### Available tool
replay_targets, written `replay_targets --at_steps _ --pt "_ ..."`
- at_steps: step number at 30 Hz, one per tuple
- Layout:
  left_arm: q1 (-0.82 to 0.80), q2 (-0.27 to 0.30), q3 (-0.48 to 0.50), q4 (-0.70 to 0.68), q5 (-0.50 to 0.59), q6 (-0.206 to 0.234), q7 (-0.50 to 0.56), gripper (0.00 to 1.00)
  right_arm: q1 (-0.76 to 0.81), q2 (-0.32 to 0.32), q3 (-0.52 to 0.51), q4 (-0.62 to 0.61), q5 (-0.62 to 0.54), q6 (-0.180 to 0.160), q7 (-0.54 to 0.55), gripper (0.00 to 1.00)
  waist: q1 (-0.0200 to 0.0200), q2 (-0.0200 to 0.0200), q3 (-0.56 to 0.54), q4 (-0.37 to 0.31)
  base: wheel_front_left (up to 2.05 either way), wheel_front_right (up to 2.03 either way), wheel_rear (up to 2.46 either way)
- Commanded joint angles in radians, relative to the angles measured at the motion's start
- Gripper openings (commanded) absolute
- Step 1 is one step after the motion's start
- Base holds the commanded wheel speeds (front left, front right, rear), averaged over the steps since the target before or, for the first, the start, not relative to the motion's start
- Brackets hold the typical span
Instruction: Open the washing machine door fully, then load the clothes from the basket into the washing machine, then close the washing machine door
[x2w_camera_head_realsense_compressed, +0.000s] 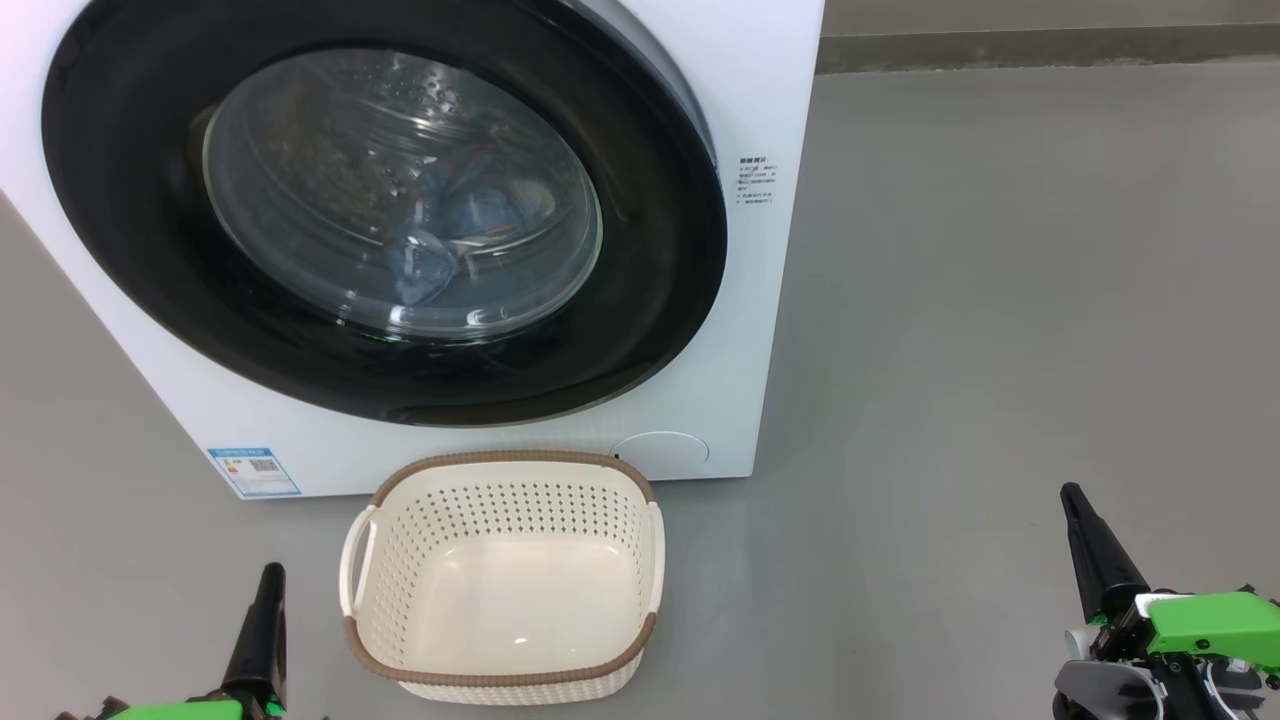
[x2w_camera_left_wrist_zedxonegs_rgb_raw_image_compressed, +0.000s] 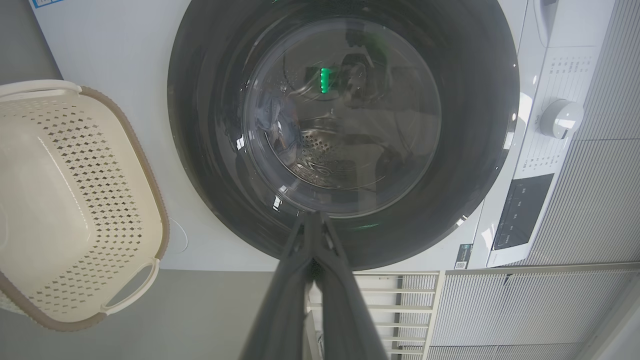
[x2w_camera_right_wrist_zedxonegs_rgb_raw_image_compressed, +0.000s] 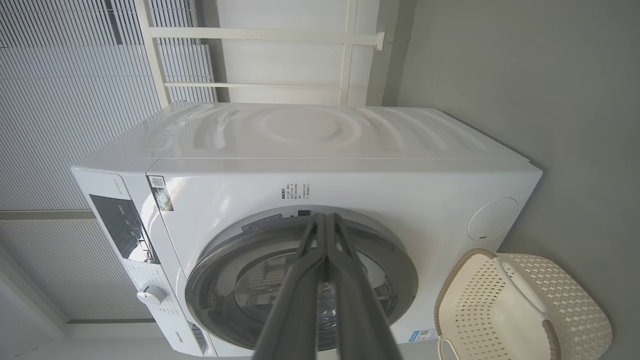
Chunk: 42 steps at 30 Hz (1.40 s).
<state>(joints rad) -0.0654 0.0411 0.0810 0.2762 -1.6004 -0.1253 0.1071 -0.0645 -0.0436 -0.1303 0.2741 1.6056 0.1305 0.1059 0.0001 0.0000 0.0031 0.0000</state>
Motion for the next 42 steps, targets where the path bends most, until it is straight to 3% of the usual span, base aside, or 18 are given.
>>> replay_targets --at_steps 1,42 --pt "-0.043 0.009 0.033 -0.031 -0.008 -0.005 0.006 0.0 -0.043 -0.008 0.018 -0.029 0.004 0.0 0.006 0.0 0.0 0.0 0.0 0.0 0.0 0.0 0.0" --pt "-0.043 0.009 0.033 -0.031 -0.008 -0.005 0.006 0.0 -0.043 -0.008 0.017 -0.029 0.003 0.0 0.007 0.0 0.0 0.0 0.0 0.0 0.0 0.0 0.0"
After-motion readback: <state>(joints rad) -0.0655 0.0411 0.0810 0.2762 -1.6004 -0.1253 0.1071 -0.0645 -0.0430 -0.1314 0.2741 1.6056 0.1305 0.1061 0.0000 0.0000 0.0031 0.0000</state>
